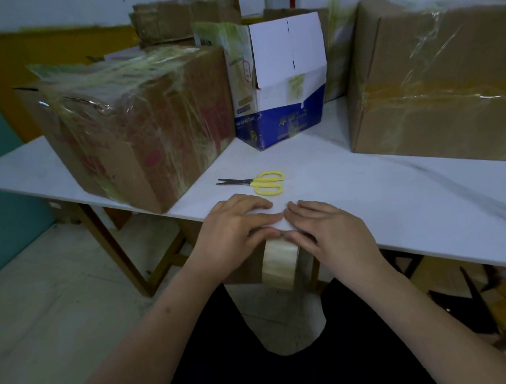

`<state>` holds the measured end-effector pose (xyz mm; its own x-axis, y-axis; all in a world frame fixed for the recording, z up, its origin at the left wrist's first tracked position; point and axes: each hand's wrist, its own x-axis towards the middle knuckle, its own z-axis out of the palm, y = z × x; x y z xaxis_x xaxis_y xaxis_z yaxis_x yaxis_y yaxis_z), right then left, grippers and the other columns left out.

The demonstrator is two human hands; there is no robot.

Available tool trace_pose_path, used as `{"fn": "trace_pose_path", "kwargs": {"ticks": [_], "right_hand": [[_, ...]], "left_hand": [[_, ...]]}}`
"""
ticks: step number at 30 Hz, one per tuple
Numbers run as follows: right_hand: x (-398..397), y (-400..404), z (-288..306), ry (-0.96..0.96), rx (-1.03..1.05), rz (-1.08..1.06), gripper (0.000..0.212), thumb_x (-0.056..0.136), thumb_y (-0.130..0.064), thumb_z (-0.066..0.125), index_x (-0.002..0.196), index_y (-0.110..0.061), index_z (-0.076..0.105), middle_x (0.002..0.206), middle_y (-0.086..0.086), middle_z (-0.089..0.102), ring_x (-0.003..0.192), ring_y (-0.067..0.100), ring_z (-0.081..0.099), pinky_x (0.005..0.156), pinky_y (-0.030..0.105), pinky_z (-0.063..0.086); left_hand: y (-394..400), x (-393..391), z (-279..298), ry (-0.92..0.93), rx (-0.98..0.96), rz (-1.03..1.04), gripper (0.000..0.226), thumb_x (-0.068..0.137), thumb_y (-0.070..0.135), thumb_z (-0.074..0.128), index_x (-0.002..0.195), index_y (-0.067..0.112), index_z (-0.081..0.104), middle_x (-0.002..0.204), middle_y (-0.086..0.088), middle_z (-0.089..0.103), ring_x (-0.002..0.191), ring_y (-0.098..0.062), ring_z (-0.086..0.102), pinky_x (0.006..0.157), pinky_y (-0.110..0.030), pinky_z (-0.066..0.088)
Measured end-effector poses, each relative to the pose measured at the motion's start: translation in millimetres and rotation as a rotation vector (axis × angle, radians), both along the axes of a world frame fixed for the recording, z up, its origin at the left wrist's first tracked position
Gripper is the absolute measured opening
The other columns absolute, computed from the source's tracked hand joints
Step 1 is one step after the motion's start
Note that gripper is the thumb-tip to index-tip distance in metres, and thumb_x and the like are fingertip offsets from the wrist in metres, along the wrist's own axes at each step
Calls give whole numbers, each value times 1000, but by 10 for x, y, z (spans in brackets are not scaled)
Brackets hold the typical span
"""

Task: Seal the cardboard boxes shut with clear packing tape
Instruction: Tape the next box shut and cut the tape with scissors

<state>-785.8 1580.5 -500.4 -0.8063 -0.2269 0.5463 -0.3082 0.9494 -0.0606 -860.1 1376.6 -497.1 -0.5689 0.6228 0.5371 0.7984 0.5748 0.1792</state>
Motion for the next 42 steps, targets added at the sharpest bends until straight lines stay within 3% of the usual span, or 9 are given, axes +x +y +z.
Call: {"fn": "trace_pose_path", "kwargs": {"ticks": [4, 8, 14, 17, 22, 27, 32, 35, 42], "right_hand": [[11, -43, -30, 54, 87, -34, 37, 81, -34, 79, 110, -11, 76, 113, 2, 74, 108, 16, 69, 85, 31, 57], [34, -85, 176, -151, -59, -41, 31, 87, -38, 72, 112, -19, 75, 114, 0, 73, 108, 20, 67, 86, 31, 55], [-264, -721, 813, -68, -481, 122, 47, 93, -50, 56, 134, -27, 60, 141, -15, 53, 127, 6, 50, 108, 31, 43], [-535, -1204, 1137, -20, -450, 260, 58, 92, -60, 48, 143, -33, 49, 150, -21, 38, 138, 0, 34, 112, 24, 34], [-1238, -1812, 1573, 103, -271, 305, 71, 90, -73, 36, 145, -29, 47, 152, -12, 41, 141, 10, 34, 118, 35, 29], [-1712, -2056, 1566, 234, -274, 304, 43, 90, -59, 52, 117, -33, 71, 121, -15, 67, 119, 7, 56, 113, 35, 31], [-1732, -2042, 1413, 298, -363, 351, 41, 92, -53, 50, 117, -29, 72, 121, -16, 67, 116, 7, 56, 107, 42, 35], [-1734, -1992, 1425, 243, -406, 466, 44, 98, -54, 41, 122, -30, 69, 126, -21, 63, 121, 3, 52, 110, 37, 29], [-1797, -1882, 1469, 178, -438, 598, 38, 100, -50, 42, 120, -32, 69, 118, -26, 65, 117, 1, 52, 105, 37, 30]], "left_hand": [[-34, -35, 10, -5, -56, -22, 37, 91, 54, 56, 115, 34, 77, 123, 8, 70, 114, -17, 63, 85, -38, 52], [-39, 64, 209, -73, -84, -37, 47, 90, 59, 52, 118, 31, 76, 125, 7, 71, 114, -16, 64, 89, -43, 54], [-727, 213, 967, 54, 522, 123, 27, 99, 23, 58, 123, 20, 72, 110, 9, 71, 102, -3, 65, 86, -22, 54], [-1209, 13, 1348, 221, 761, 321, 23, 99, 16, 55, 109, 16, 75, 103, 7, 68, 97, -8, 64, 81, -21, 51], [-1789, -706, 1548, 245, 607, 517, 32, 100, 31, 48, 123, 23, 68, 118, 5, 54, 117, -16, 48, 101, -26, 39], [-2000, -1221, 1459, -33, 508, 531, 67, 92, 67, 29, 146, 33, 48, 152, 1, 34, 143, -18, 25, 119, -39, 23], [-2029, -1426, 1502, -618, 1069, 525, 110, 67, 75, 70, 157, 32, 24, 158, -4, 33, 141, -25, 40, 117, -47, 35], [-1986, -1475, 1454, -776, 1184, 488, 90, 72, 68, 69, 147, 28, 40, 140, -1, 56, 123, -23, 56, 103, -43, 48], [-1926, -1404, 1534, -740, 1253, 470, 49, 94, 43, 62, 135, 22, 45, 120, 1, 60, 97, -9, 56, 68, -29, 42]]}}
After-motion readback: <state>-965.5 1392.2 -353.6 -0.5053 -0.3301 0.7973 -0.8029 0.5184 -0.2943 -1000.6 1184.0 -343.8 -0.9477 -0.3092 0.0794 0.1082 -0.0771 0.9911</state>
